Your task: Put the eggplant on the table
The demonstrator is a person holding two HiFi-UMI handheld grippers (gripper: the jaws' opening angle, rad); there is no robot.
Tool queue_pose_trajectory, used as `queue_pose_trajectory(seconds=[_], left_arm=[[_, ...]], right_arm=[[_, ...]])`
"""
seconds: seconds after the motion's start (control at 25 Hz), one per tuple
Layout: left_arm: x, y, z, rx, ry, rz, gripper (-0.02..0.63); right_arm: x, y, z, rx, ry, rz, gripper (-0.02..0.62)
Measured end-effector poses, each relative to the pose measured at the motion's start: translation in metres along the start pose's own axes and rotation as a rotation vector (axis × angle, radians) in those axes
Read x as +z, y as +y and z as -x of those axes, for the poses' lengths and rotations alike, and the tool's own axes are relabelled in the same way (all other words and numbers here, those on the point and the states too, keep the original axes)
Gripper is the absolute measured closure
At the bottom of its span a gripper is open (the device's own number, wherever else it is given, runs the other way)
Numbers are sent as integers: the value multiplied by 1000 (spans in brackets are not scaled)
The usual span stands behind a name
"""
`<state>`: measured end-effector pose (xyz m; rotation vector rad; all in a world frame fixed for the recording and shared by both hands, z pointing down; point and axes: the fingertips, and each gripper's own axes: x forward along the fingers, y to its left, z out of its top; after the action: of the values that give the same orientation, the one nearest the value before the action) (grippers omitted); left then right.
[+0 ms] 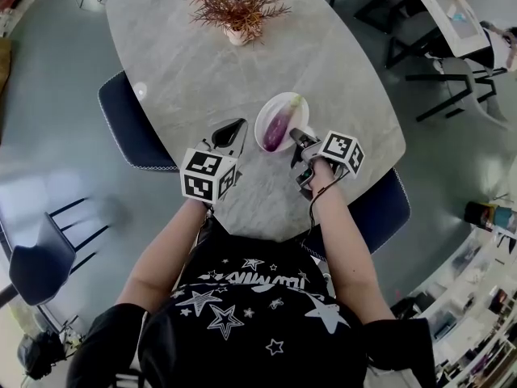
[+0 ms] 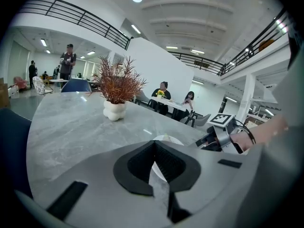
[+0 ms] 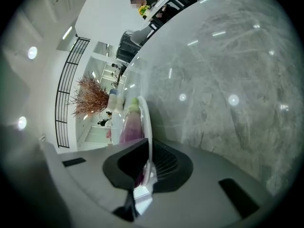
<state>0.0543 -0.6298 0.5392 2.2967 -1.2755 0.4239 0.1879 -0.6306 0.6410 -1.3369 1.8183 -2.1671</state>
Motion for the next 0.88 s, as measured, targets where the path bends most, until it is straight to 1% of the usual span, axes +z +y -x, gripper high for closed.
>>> queue_pose_trajectory(seconds=[0.16, 0.32, 0.52, 0.68, 0.88], left_arm=[[-3, 2, 1, 1, 1, 8, 598], [-3, 3, 2, 2, -2, 16, 598], [-3, 6, 4, 6, -4, 23, 598], [-3, 8, 9, 9, -8, 27, 598], [-4, 7, 9, 8, -8, 28, 598]], right_arm=[[-4, -2, -4, -23, 5, 6, 574], [-2, -3, -4, -50, -11, 25, 574], [-5, -4, -6, -74, 20, 55, 574], [-7, -3, -6, -88, 25, 66, 574], [-7, -4, -5, -142, 26, 103, 572]])
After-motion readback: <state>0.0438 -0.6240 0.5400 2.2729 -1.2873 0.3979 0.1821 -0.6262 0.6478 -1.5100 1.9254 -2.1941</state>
